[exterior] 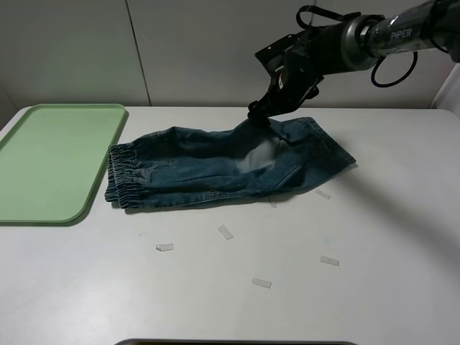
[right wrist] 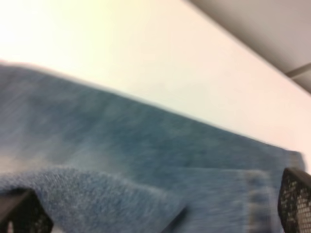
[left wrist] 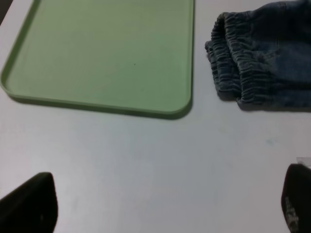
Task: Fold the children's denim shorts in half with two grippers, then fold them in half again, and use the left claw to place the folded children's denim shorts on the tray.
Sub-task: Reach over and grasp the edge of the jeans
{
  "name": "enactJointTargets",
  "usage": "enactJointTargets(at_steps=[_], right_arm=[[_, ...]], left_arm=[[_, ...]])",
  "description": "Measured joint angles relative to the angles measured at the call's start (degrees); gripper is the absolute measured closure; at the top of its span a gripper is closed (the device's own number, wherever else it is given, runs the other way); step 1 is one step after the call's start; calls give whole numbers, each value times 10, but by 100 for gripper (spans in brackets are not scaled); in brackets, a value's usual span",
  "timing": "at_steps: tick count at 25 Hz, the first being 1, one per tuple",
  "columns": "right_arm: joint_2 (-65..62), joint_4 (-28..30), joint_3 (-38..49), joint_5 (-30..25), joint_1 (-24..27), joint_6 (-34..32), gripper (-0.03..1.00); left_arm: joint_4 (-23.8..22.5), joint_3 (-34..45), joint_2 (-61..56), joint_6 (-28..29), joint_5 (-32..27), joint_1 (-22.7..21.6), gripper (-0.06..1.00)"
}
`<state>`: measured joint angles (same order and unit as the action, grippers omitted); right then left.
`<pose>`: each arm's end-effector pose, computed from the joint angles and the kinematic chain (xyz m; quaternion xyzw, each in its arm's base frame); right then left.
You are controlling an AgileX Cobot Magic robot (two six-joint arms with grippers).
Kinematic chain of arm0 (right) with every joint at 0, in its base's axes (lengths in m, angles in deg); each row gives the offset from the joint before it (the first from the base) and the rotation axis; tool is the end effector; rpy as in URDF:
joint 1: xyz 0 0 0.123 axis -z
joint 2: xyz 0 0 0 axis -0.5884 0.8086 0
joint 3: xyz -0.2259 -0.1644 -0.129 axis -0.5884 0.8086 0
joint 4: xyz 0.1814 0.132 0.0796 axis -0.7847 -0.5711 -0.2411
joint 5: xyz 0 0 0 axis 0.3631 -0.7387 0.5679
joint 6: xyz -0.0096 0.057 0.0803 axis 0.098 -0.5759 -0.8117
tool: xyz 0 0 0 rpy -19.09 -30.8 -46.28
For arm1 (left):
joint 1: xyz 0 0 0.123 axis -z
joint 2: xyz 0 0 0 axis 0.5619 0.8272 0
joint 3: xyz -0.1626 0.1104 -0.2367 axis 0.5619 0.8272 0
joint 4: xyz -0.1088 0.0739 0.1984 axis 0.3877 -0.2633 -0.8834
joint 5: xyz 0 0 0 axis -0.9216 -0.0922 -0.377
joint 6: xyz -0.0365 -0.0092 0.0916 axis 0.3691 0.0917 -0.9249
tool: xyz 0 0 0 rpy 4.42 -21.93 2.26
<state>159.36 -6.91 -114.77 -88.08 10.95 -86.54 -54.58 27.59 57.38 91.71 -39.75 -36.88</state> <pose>0.4527 0.1899 0.1644 -0.2914 0.8966 -0.0673 0.3267 -0.0314 0.0001 0.2637 -0.0570 0.8525 -0.0011 0.5196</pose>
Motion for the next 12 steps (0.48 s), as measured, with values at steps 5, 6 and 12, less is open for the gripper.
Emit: enactJointTargets(at_steps=[5, 6, 12], right_arm=[[12, 0, -12, -1, 23, -18, 27], [16, 0, -12, -1, 28, -23, 27], [40, -1, -14, 1, 48, -66, 27]], left_arm=[[0, 0, 0, 0, 1, 0, 3], [0, 0, 0, 0, 1, 0, 3], [0, 0, 0, 0, 1, 0, 3]])
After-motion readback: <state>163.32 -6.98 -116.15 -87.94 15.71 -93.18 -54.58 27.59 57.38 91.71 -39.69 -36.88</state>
